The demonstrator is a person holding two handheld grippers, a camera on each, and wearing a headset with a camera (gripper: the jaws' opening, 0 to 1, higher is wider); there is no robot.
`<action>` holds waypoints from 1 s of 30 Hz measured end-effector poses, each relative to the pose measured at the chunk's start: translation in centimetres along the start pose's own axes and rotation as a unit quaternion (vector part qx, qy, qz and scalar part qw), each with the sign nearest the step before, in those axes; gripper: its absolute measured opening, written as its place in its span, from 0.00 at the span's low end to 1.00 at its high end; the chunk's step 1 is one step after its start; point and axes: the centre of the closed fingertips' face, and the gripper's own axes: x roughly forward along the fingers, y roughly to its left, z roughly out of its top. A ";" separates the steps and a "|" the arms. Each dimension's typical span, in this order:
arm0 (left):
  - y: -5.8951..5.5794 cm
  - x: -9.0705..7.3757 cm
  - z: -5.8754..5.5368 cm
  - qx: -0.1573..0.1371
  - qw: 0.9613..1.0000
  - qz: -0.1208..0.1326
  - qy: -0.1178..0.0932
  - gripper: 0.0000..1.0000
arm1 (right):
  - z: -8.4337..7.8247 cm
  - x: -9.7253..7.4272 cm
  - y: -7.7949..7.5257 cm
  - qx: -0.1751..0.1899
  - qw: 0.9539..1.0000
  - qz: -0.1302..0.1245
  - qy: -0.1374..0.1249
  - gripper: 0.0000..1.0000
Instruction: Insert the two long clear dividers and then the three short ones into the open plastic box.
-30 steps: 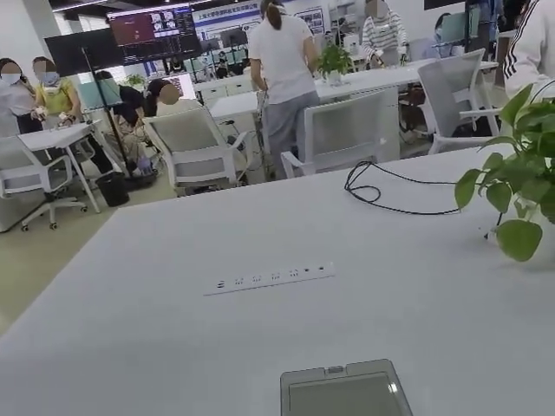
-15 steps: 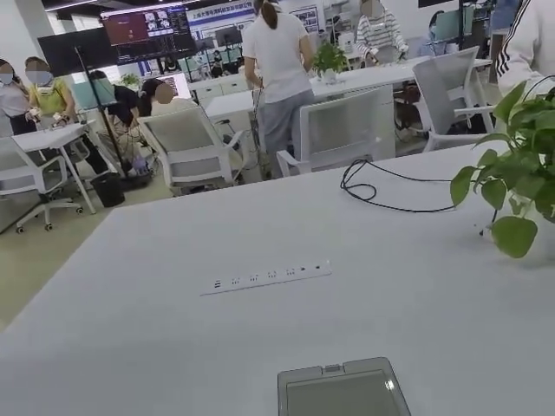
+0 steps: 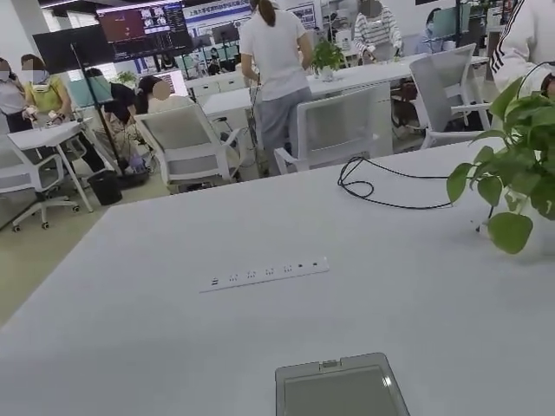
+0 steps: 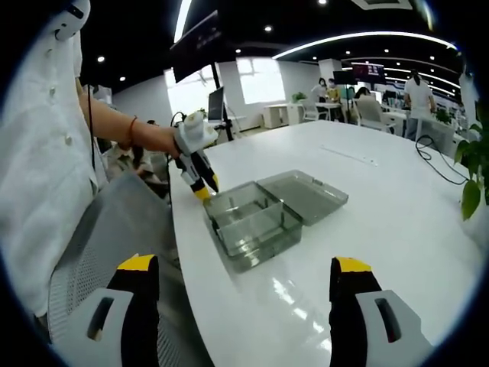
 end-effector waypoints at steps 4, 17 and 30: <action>-0.1 -0.1 0.0 -0.001 1.000 -0.002 -0.006 0.31 | -0.1 0.0 0.2 0.001 1.000 -0.002 0.001 0.93; -0.3 -0.9 0.2 -0.063 0.996 -0.030 -0.053 0.30 | 0.2 0.1 0.5 0.000 1.000 -0.004 0.009 0.93; -0.7 -4.3 2.1 -0.108 0.982 -0.053 -0.147 0.30 | 2.0 0.4 1.5 0.005 1.000 -0.002 0.002 0.91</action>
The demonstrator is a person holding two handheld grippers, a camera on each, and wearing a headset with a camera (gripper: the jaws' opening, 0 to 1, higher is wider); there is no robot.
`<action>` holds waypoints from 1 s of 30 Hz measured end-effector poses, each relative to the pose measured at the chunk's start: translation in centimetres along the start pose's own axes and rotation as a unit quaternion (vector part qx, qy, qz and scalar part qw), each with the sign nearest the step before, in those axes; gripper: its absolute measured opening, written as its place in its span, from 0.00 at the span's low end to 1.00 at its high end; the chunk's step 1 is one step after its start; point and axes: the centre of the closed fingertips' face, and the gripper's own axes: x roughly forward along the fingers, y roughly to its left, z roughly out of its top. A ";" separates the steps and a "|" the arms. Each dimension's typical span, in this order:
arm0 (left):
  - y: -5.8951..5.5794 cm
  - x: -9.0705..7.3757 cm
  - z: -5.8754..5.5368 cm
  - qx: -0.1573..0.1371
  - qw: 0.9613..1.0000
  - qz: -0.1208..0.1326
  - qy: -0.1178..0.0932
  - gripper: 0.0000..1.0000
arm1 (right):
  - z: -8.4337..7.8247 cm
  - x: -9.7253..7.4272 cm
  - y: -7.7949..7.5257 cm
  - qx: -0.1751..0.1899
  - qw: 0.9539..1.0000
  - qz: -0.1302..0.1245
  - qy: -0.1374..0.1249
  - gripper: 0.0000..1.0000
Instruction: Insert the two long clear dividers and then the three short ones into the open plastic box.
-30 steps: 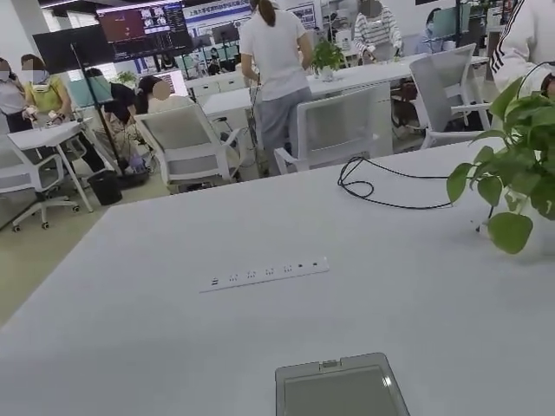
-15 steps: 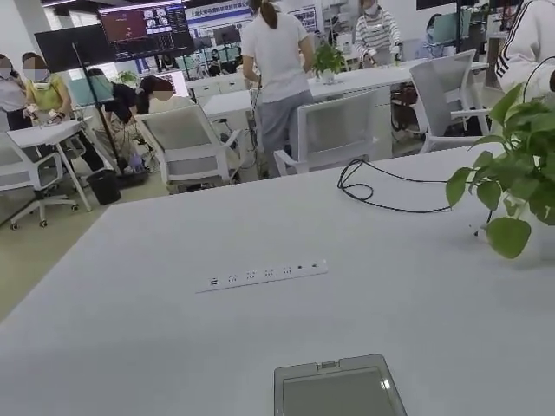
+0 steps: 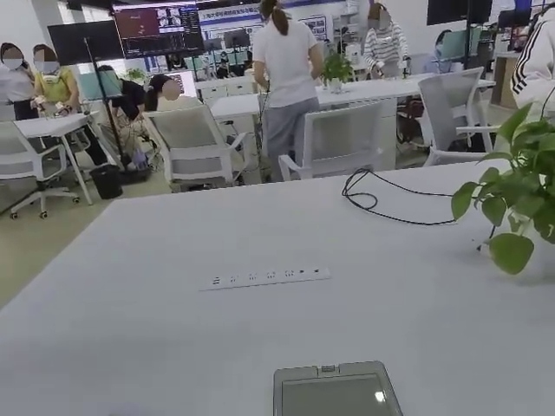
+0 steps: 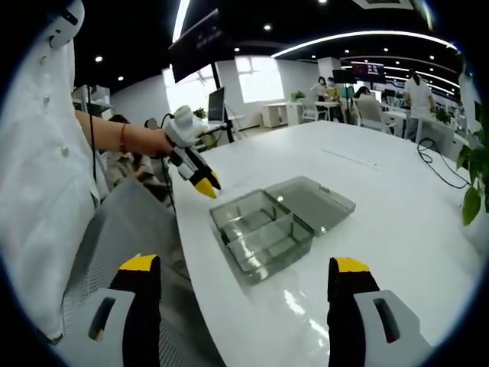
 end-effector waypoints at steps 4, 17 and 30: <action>-0.6 -0.9 1.0 -0.010 0.999 -0.015 -0.034 0.30 | 0.7 0.4 0.3 0.003 1.000 0.000 -0.003 0.89; -5.3 -2.4 4.4 -0.026 0.989 -0.087 -0.118 0.30 | 5.1 2.7 1.6 0.065 0.997 0.000 -0.034 0.75; -9.8 -3.0 5.8 -0.035 0.975 -0.151 -0.158 0.30 | 9.2 5.4 1.4 0.145 0.986 -0.039 -0.078 0.50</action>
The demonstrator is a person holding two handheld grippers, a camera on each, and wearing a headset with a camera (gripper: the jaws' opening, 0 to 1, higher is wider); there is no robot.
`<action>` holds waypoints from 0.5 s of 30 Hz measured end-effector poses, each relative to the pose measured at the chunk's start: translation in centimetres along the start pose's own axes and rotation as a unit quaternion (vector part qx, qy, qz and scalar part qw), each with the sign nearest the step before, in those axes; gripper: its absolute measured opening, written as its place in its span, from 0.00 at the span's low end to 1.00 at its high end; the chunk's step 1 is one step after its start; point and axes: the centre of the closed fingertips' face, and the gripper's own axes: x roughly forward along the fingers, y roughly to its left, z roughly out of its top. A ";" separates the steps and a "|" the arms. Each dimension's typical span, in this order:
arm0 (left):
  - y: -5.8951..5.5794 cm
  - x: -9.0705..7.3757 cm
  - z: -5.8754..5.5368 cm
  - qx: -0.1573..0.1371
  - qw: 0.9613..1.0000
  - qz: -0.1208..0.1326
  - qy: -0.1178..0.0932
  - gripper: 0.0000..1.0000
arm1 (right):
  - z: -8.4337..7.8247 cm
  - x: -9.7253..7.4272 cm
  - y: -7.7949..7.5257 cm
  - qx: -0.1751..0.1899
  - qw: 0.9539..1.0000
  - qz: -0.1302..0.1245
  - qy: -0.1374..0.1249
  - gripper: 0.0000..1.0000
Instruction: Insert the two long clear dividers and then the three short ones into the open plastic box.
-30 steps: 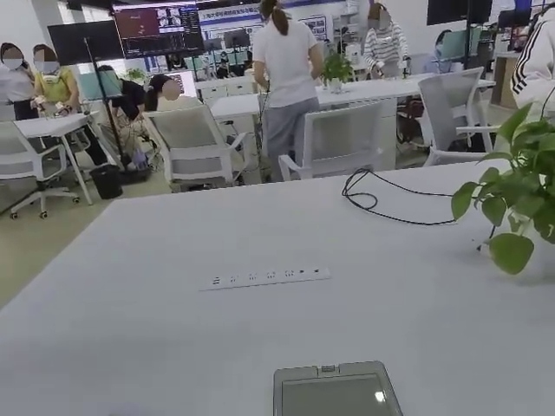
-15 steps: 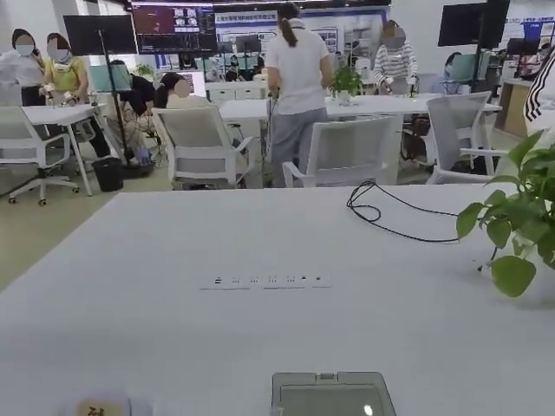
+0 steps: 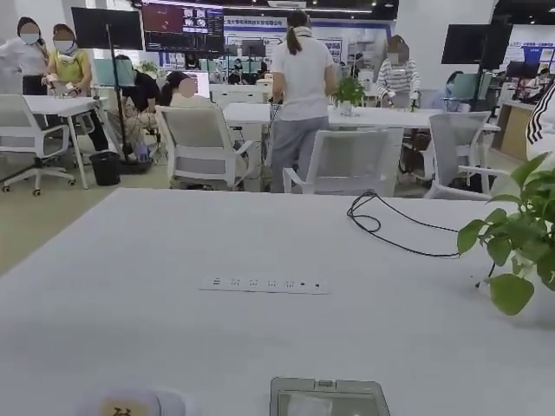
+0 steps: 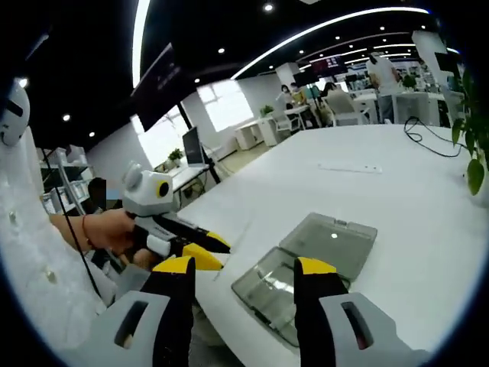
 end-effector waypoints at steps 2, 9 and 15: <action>-0.4 0.2 0.1 -0.004 1.000 -0.005 -0.006 0.30 | 0.1 0.6 0.3 0.007 1.000 -0.003 -0.002 0.45; -1.6 0.7 0.4 -0.003 1.000 -0.021 -0.016 0.30 | -0.6 2.2 0.8 0.030 0.999 -0.020 0.009 0.30; -2.1 0.9 0.5 0.007 0.999 -0.029 -0.016 0.30 | -1.1 3.0 0.6 0.062 0.997 -0.035 0.015 0.23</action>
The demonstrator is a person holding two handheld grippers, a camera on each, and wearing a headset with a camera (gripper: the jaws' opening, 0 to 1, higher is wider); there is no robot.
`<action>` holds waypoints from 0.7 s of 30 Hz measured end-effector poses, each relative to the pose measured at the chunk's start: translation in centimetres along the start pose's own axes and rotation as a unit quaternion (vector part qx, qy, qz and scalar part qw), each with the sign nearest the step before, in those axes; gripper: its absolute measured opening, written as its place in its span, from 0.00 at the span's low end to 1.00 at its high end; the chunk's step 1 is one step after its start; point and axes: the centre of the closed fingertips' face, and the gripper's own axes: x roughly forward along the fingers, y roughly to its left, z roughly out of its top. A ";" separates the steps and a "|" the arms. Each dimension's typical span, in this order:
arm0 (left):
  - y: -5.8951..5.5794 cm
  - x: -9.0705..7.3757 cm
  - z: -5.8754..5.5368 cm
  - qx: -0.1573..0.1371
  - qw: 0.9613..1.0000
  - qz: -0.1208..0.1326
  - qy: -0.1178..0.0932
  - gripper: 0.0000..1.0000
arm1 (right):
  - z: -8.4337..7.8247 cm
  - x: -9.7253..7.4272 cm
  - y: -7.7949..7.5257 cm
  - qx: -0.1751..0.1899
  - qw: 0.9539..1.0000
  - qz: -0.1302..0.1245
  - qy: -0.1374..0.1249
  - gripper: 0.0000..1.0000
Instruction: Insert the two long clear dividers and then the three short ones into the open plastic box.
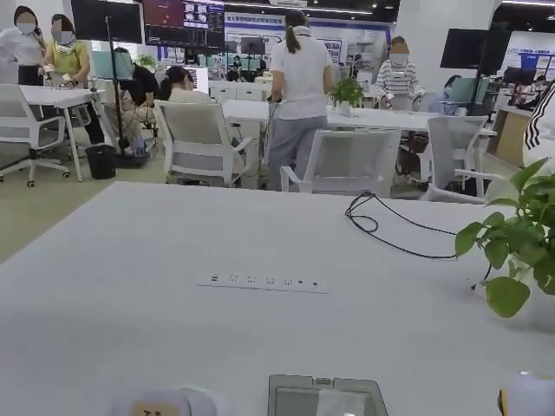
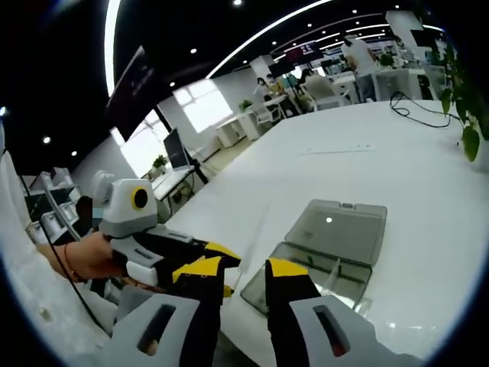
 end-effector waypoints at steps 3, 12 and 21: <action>0.0 0.0 0.0 0.005 1.000 0.000 0.000 0.30 | 0.0 0.1 -0.1 0.009 1.000 -0.005 -0.001 0.18; 0.1 0.1 0.0 0.021 1.000 0.003 0.004 0.30 | -0.3 0.2 -0.4 0.022 1.000 -0.014 0.003 0.12; 0.1 0.2 -0.1 0.026 1.000 0.006 0.006 0.29 | -0.5 0.5 -0.3 0.041 0.999 -0.030 0.002 0.07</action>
